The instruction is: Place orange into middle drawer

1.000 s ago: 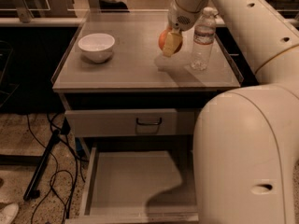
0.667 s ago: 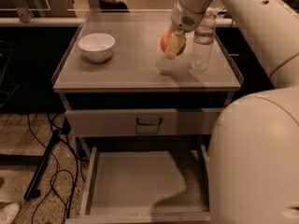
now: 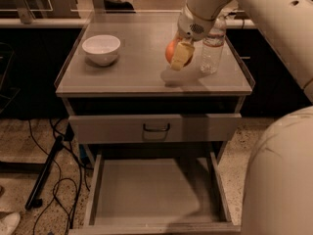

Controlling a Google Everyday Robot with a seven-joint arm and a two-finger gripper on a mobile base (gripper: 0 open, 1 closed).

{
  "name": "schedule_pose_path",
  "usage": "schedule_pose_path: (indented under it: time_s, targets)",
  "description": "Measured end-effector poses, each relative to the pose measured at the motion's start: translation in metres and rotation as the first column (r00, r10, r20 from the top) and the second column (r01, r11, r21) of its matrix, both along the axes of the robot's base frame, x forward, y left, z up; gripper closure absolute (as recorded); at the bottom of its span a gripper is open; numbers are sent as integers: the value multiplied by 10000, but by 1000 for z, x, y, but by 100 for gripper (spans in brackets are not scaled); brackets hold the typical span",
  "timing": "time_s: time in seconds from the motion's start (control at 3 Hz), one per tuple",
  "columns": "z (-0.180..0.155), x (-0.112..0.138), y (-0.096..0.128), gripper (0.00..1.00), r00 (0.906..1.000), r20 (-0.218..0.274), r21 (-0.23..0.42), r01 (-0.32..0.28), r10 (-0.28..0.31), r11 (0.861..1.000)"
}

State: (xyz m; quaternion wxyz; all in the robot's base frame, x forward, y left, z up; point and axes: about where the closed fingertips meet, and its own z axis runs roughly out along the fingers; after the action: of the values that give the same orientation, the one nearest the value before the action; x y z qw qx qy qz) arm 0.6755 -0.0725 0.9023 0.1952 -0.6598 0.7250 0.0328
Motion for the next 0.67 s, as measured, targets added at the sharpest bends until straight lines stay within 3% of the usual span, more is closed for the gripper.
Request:
schedule_pose_path:
  time_s: [0.33,0.67]
  targets:
    - [-3,8,-6,100,9993,157,141,350,-352,9993]
    - [-18,-10,-11,100,9987,-164,154,490,-488,9987]
